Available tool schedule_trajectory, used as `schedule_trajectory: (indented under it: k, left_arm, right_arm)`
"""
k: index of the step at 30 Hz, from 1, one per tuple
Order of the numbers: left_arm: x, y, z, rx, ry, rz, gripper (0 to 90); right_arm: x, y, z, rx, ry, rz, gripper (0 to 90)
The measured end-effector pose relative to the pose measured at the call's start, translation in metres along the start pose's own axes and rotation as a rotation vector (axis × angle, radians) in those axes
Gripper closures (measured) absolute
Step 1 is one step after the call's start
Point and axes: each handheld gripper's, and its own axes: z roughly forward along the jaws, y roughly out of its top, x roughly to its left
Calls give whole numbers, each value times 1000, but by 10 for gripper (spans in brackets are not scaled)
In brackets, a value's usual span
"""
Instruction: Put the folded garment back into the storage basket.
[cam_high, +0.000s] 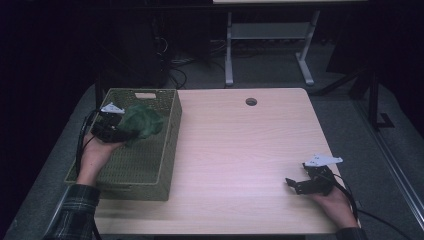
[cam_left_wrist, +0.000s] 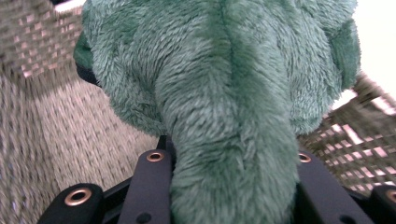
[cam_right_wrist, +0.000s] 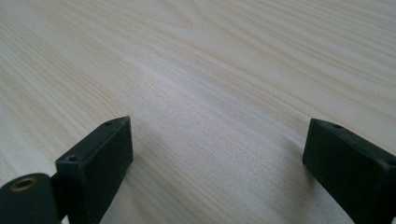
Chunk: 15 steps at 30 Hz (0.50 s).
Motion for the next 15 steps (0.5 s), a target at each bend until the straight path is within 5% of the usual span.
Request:
schedule_trajectory:
  k: [15]
  left_arm:
    - [8,-30,35,101,-4,-38,649]
  right_arm:
    - [0,0,0,0,0,0,82]
